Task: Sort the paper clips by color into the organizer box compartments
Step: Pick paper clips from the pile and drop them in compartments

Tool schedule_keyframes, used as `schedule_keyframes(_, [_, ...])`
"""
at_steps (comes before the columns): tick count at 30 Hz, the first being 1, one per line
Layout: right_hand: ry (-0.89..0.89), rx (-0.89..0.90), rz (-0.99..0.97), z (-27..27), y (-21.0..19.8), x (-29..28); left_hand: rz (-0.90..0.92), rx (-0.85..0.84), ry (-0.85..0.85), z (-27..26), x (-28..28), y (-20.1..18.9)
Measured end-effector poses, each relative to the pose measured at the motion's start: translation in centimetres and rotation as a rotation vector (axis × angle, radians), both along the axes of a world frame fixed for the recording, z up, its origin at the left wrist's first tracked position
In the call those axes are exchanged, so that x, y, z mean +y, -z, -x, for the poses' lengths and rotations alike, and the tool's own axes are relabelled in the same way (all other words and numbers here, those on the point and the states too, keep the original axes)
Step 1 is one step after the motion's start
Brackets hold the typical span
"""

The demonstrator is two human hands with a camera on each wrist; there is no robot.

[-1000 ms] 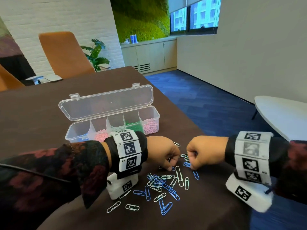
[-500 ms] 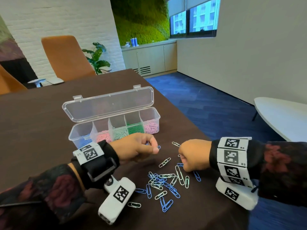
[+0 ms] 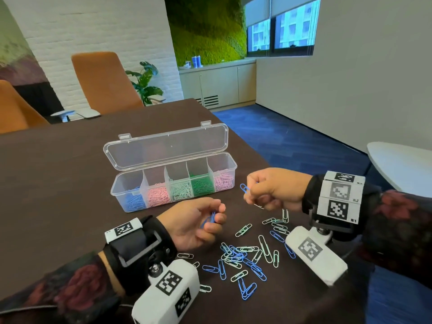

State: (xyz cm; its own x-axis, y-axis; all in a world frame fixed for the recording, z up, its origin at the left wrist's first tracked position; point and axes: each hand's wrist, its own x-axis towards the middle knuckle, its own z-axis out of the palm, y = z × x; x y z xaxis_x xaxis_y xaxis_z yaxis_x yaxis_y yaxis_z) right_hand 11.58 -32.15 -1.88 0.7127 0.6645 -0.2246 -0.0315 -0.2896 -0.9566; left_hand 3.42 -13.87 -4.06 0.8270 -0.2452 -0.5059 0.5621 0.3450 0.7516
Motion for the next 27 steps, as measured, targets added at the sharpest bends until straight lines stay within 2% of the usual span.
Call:
schedule_keyframes(2, [0.044,0.060,-0.072,-0.3,0.2,0.2,-0.038,0.003,-0.014,0.1,0.1,0.1])
schedule_keyframes(6, [0.130,0.107,-0.092,-0.8,0.7,0.5,-0.135,-0.017,-0.060,0.2,0.7,0.3])
schedule_keyframes(14, [0.165,0.066,-0.078,-2.3,-0.6,2.5,-0.272,-0.269,-0.241,-3.0,2.1,-3.2])
schedule_keyframes(17, [0.178,0.041,-0.050,-3.3,-1.6,3.9,-0.241,-0.291,-0.310,-4.8,3.2,-4.9])
schedule_keyframes(21, [0.181,0.092,-0.039,-4.7,-2.5,5.9,-0.132,-0.197,-0.330,-6.4,5.0,-6.5])
schedule_keyframes(27, [0.110,0.155,-0.034,-5.1,-2.7,8.8,-0.080,-0.159,-0.372,-4.9,8.6,-6.6])
